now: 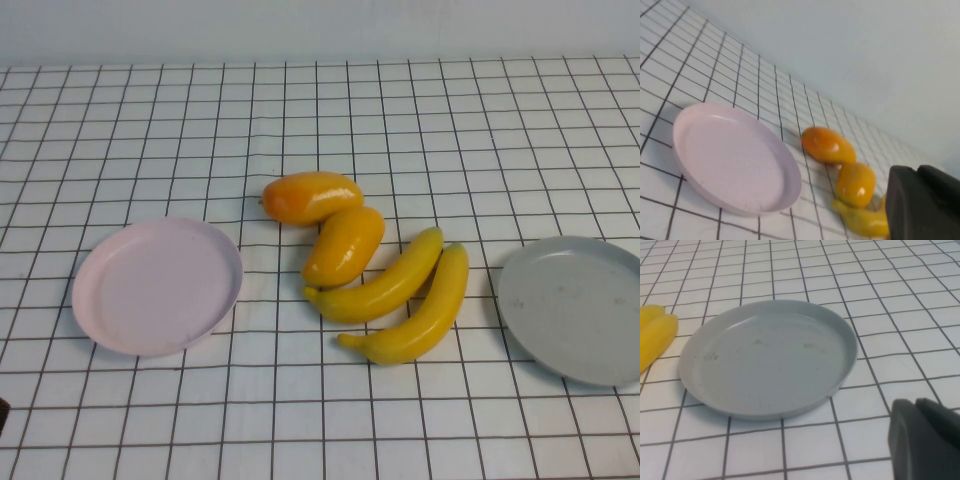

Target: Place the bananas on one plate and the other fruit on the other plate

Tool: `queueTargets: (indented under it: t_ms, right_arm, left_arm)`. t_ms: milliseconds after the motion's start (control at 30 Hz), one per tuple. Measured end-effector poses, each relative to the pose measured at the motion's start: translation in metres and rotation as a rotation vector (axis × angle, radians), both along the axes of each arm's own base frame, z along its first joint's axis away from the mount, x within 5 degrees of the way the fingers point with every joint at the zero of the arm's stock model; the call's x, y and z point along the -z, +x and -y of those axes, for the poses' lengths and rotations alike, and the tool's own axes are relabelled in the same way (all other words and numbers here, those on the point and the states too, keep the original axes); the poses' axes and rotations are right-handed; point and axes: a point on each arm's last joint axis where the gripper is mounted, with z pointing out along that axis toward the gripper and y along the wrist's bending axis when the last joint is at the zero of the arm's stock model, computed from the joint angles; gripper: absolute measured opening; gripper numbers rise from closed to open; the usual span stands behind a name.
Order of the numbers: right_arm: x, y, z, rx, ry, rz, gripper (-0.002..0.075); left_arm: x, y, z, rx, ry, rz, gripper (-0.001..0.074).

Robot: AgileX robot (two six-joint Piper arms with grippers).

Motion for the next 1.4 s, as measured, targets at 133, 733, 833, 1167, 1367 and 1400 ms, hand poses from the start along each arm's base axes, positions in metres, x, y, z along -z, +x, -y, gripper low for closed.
queueTargets:
  t_ms: [133,733,833,1167,1367,1400]
  right_arm:
    - [0.0,0.0,0.0,0.0,0.0,0.0,-0.0016]
    - [0.0,0.0,0.0,0.0,0.0,0.0,-0.0016]
    - [0.0,0.0,0.0,0.0,0.0,0.0,-0.0016]
    - [0.0,0.0,0.0,0.0,0.0,0.0,-0.0016]
    - [0.0,0.0,0.0,0.0,0.0,0.0,-0.0016]
    - [0.0,0.0,0.0,0.0,0.0,0.0,-0.0016]
  left_arm:
    - [-0.033,-0.007,0.005,0.101,0.292,-0.053,-0.0002]
    - [-0.105,0.12,0.027,0.454,0.924,-0.398,0.01]
    - [-0.108,0.145,0.056,0.563,0.978,-0.394,0.0266]
    - [-0.088,0.24,0.162,0.735,1.058,-0.521,0.0582]
    - [-0.061,0.283,0.221,0.819,1.112,-0.55,0.0591]
    - [-0.055,0.289,0.23,0.829,1.119,-0.554,0.0591]
